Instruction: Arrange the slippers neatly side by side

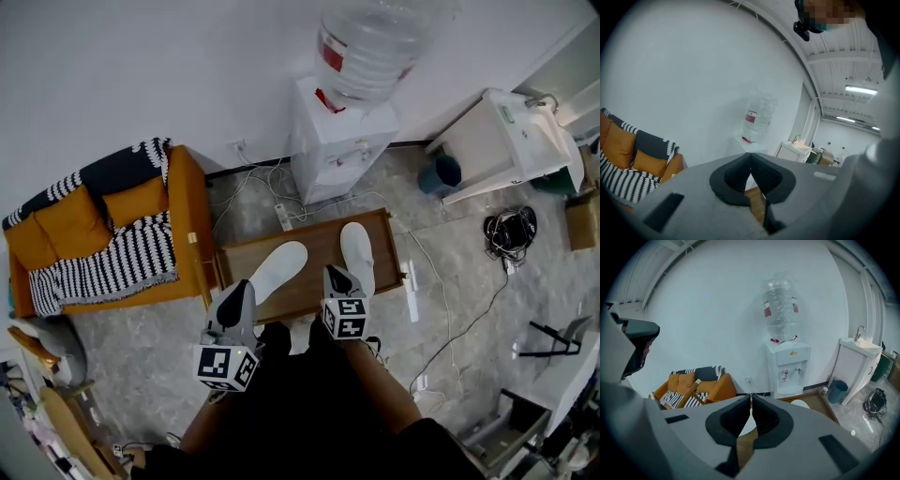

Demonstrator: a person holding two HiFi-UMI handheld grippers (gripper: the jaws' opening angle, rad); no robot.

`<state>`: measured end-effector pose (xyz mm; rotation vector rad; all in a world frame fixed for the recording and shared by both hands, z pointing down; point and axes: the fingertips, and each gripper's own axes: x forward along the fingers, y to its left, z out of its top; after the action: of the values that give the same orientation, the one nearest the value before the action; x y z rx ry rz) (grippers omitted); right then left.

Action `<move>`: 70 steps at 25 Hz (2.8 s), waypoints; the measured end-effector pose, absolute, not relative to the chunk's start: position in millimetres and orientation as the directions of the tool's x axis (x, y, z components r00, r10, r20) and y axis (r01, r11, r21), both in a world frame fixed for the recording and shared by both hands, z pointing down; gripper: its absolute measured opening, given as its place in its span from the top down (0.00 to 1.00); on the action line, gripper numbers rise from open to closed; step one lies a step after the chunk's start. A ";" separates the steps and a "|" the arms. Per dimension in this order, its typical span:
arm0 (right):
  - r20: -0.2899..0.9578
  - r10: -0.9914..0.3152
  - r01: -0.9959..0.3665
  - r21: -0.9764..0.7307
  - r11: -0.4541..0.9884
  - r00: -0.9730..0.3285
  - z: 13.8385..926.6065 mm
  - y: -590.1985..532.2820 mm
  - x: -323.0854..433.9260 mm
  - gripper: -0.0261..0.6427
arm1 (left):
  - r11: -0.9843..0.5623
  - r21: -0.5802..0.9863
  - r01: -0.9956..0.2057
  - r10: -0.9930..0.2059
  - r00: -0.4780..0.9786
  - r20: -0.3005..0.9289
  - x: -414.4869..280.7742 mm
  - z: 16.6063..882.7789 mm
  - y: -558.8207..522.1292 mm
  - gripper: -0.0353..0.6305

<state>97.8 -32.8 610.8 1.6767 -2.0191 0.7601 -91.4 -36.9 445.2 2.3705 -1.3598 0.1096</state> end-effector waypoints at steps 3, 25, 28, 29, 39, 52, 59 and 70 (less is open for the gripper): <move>0.628 -0.756 -0.981 -0.156 0.114 -0.187 614.7 -27.5 86.8 0.93 | -0.459 0.308 -0.834 -0.799 0.539 0.267 -99.1 447.8 -36.6 0.93; 0.746 -0.626 -0.964 -0.262 0.037 -0.227 700.2 -12.4 4.5 0.92 | -0.507 0.319 -0.801 -0.753 0.591 0.290 -143.9 464.5 -32.2 0.93; 0.757 -0.607 -0.959 -0.280 0.032 -0.242 710.2 -11.3 -4.4 0.92 | -0.512 0.316 -0.799 -0.746 0.596 0.297 -146.5 467.1 -30.6 0.93; 0.762 -0.599 -0.959 -0.283 0.030 -0.244 714.7 -11.4 -6.8 0.92 | -0.515 0.315 -0.797 -0.744 0.598 0.298 -146.6 468.2 -30.3 0.93; 0.824 -0.512 -0.951 -0.307 -0.044 -0.242 766.5 -14.1 -14.3 0.81 | -0.511 0.312 -0.801 -0.736 0.595 0.324 -150.7 476.5 -29.1 0.93; 0.856 -0.459 -0.939 -0.324 -0.118 -0.238 800.1 -17.9 -15.3 0.78 | -0.483 0.318 -0.816 -0.741 0.574 0.349 -157.3 485.5 -29.8 0.93; 0.869 -0.436 -0.939 -0.319 -0.132 -0.234 810.6 -19.4 -15.5 0.78 | -0.464 0.321 -0.825 -0.745 0.560 0.363 -161.8 488.7 -31.0 0.93; 0.884 -0.410 -0.955 -0.285 -0.085 -0.227 813.4 -18.4 -15.9 0.91 | -0.457 0.317 -0.831 -0.752 0.551 0.362 -167.9 491.1 -32.3 0.93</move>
<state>-15.9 -18.4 813.4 1.4862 -1.6484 1.2993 -167.9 -32.3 491.1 2.3321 -1.2803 0.2340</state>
